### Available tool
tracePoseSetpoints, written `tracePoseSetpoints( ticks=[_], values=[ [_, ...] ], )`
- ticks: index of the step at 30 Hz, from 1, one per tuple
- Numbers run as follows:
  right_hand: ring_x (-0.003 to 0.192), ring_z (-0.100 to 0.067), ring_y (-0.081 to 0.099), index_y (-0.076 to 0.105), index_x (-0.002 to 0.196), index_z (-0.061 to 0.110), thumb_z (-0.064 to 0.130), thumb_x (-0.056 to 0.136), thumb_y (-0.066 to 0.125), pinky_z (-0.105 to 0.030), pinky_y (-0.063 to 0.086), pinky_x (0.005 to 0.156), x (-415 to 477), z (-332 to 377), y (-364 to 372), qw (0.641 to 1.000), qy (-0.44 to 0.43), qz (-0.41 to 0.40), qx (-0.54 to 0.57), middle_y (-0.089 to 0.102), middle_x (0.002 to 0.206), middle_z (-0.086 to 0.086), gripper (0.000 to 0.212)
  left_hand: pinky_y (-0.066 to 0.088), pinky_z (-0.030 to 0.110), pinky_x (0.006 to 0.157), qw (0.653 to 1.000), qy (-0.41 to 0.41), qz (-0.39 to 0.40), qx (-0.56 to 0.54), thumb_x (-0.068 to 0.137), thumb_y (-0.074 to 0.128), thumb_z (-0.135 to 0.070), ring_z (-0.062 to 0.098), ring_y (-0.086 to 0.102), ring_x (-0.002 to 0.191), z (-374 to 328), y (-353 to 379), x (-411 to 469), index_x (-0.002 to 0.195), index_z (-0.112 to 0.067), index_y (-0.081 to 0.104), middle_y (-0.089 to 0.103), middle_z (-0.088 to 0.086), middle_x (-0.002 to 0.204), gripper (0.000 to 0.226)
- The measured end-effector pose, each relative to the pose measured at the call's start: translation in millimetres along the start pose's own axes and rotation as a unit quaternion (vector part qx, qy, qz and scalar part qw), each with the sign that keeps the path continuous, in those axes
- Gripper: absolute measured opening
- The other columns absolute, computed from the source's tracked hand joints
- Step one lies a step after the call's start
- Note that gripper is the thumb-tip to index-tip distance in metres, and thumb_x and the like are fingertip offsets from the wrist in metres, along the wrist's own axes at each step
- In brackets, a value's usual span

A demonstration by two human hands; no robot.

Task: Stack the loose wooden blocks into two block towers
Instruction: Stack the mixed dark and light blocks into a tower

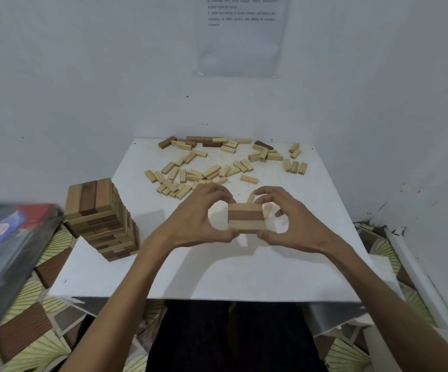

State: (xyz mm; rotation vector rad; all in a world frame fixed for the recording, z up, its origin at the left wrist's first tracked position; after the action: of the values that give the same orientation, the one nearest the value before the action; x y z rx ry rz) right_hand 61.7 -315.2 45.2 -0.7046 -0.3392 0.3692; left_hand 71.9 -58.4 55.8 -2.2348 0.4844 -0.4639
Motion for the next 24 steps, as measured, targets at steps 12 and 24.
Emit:
tracePoseSetpoints(
  ticks=[12,24],
  values=[
    [0.129,-0.003,0.049,0.06,0.12,0.032,0.054,0.069,0.074,-0.029,0.047,0.095,38.9,67.4,-38.8,0.998,-0.053,-0.034,0.013,0.05,0.139,0.027,0.057,0.048,0.035,0.099,0.999,0.003,-0.035,-0.026,0.066,0.075,-0.054,0.005,0.058,0.113,-38.4,-83.5,5.5,0.115,-0.029,0.064,0.065,-0.019,0.116,0.056],
    [0.124,0.001,0.051,0.06,0.12,0.032,0.056,0.067,0.072,-0.026,0.046,0.093,97.5,129.3,-8.0,0.995,-0.1,0.012,-0.004,0.054,0.133,0.025,0.059,0.046,0.04,0.108,0.997,-0.038,-0.059,0.022,0.068,0.076,-0.06,0.006,0.058,0.121,-9.1,-158.8,-40.6,0.12,-0.032,0.063,0.065,-0.02,0.122,0.061]
  ],
)
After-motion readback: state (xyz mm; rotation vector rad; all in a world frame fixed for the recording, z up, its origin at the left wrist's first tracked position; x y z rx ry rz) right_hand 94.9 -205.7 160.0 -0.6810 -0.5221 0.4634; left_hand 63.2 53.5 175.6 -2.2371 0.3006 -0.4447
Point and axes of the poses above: each hand's wrist, its own x-axis towards the middle knuckle, its own y-axis out of the palm, z = x × y, the point moved 1 cm from there along x, towards the middle knuckle
